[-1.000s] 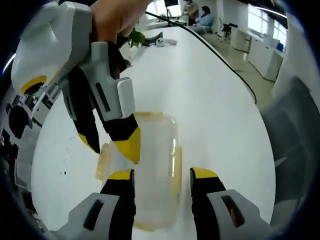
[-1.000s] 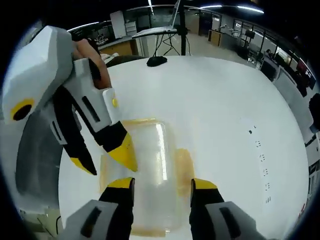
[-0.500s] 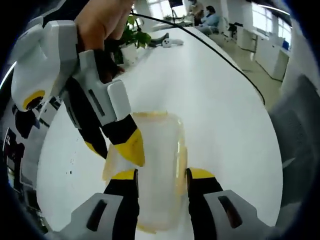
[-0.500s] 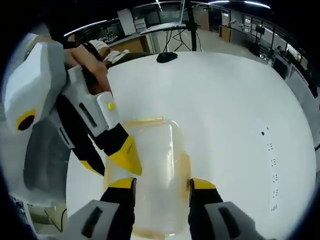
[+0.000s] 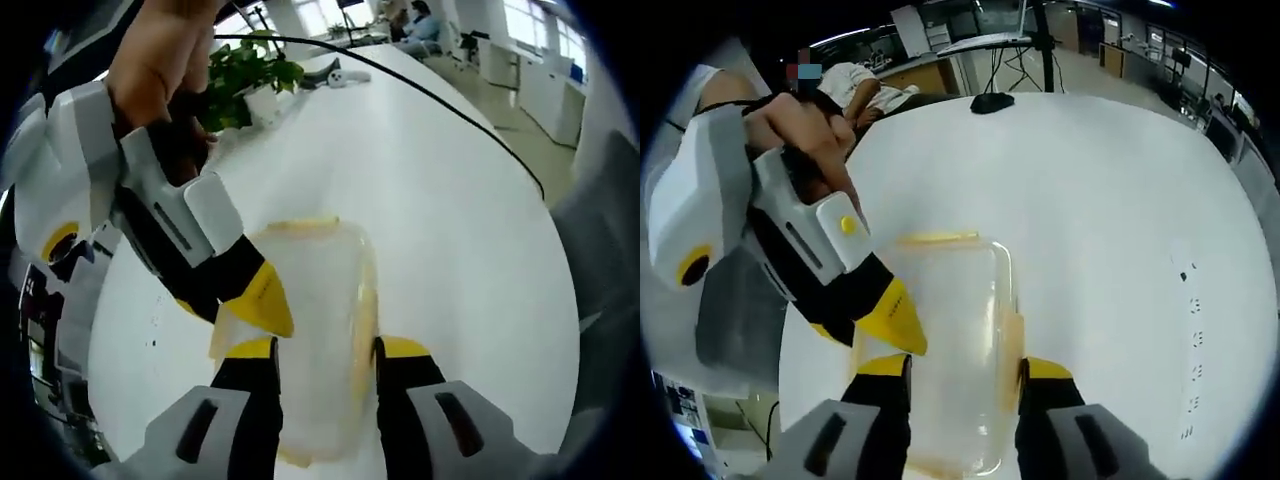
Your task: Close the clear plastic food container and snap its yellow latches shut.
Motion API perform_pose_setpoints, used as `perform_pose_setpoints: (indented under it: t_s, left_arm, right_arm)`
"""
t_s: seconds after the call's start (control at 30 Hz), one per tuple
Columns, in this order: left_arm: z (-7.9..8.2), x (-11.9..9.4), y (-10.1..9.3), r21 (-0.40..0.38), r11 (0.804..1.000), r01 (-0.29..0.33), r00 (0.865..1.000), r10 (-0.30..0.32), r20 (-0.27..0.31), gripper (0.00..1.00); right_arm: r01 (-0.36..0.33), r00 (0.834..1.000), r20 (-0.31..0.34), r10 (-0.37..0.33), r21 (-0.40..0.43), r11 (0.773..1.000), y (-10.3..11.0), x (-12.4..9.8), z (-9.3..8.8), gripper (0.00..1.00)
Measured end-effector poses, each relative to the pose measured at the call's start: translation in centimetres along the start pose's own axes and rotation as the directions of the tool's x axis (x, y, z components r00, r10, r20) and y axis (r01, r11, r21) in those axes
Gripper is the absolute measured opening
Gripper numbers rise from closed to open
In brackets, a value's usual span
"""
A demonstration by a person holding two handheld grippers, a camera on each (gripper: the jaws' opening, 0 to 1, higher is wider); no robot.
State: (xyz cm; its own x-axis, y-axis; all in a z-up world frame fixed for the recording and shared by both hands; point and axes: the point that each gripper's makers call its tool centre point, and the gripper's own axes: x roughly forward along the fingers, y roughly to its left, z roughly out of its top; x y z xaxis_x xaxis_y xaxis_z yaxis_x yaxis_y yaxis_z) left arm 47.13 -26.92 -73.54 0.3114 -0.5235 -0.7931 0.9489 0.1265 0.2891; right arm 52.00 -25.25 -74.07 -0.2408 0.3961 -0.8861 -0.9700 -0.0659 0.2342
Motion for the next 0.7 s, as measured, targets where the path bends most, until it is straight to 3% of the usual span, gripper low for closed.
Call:
perform_pose_setpoints:
  t_s: [0.07,0.1,0.13,0.23,0.3,0.7]
  left_arm:
    - [-0.1,0.05,0.03,0.008,1.0,-0.005,1.0,0.005,-0.002,0.3]
    - [0.32,0.66,-0.12,0.06,0.998,0.01,1.0,-0.011,0.012,0.3]
    - [0.11,0.5,-0.05,0.017,1.0,-0.007,1.0,0.007,-0.005,0.3]
    - [-0.01,0.29,0.12,0.001,1.0,-0.005,1.0,0.005,-0.016,0.3]
    - [-0.2,0.04,0.13,0.0,1.0,-0.002,1.0,0.002,0.013,0.3]
    - [0.15,0.03,-0.11,0.003,1.0,-0.007,1.0,0.007,0.023,0.32]
  right_arm:
    - [-0.009,1.0,-0.011,0.009,0.007,1.0,0.03,0.07,0.02,0.37]
    - [-0.068,0.998,0.011,0.068,0.026,0.997,0.97,0.16,0.32,0.36]
    - [-0.048,0.999,0.0,0.048,0.004,0.999,0.48,-0.36,0.13,0.36]
    - [-0.051,0.998,-0.041,0.051,0.013,0.999,0.57,-0.36,0.52,0.36]
    - [-0.053,0.998,-0.038,0.054,0.012,0.999,0.33,-0.22,0.31,0.36]
    - [-0.053,0.999,-0.003,0.053,0.009,0.999,0.06,-0.39,-0.28,0.39]
